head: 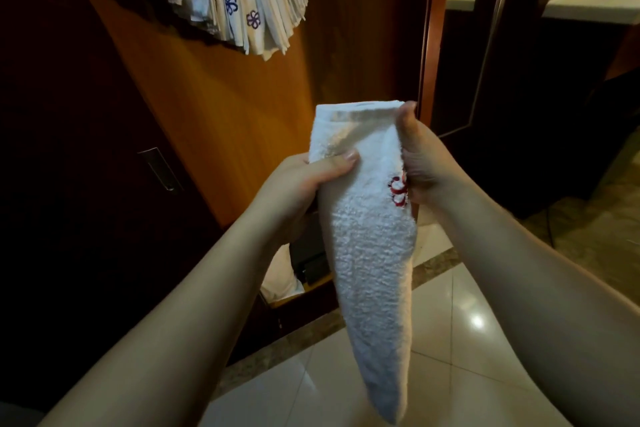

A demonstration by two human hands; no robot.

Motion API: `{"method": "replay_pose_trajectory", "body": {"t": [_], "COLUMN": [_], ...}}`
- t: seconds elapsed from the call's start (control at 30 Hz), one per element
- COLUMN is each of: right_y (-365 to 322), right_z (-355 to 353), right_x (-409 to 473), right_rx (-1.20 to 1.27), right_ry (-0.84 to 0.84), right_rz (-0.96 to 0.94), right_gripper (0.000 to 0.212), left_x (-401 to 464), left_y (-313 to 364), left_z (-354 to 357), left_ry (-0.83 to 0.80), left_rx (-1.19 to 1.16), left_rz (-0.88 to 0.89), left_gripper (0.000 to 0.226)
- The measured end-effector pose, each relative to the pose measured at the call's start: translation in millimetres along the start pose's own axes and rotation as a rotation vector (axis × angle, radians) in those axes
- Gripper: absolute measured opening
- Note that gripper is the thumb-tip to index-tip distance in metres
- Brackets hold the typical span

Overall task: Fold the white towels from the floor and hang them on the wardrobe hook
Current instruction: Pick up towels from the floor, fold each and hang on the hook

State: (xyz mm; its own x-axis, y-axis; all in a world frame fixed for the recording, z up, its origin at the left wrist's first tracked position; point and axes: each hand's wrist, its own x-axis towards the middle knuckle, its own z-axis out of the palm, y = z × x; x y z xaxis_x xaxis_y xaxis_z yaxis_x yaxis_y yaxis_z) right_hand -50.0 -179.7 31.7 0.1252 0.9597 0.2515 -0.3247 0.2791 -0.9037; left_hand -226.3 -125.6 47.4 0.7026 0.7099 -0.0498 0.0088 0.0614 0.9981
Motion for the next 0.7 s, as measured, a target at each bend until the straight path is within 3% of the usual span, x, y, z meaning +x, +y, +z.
{"method": "replay_pose_trajectory", "body": {"t": [0.17, 0.27, 0.3, 0.5, 0.6, 0.7], "right_y": [39.2, 83.0, 91.0, 111.0, 112.7, 110.1], "right_z": [-7.0, -13.1, -14.1, -13.9, -10.3, -10.3], "right_x": [-3.5, -10.8, -13.2, -13.4, -18.1, -18.0], "right_rx": [0.526, 0.243, 0.207, 0.083, -0.107, -0.308], "right_ry": [-0.136, 0.042, 0.029, 0.050, 0.060, 0.098], "right_rz": [0.314, 0.465, 0.483, 0.377, 0.280, 0.227], "right_gripper": [0.105, 0.078, 0.075, 0.086, 0.077, 0.103], "left_x": [8.1, 13.5, 14.8, 26.2, 32.6, 37.4], "left_y": [21.0, 39.2, 45.4, 68.8, 74.9, 78.2], "left_z": [-1.7, -9.1, -12.4, -33.8, -41.8, -48.1], "left_ry": [0.009, 0.058, 0.081, 0.269, 0.343, 0.374], "left_rx": [-0.185, -0.200, -0.190, -0.185, -0.221, -0.248], "left_rz": [-0.037, -0.007, 0.004, 0.018, 0.035, 0.054], "left_gripper": [0.023, 0.042, 0.044, 0.033, 0.029, 0.032]}}
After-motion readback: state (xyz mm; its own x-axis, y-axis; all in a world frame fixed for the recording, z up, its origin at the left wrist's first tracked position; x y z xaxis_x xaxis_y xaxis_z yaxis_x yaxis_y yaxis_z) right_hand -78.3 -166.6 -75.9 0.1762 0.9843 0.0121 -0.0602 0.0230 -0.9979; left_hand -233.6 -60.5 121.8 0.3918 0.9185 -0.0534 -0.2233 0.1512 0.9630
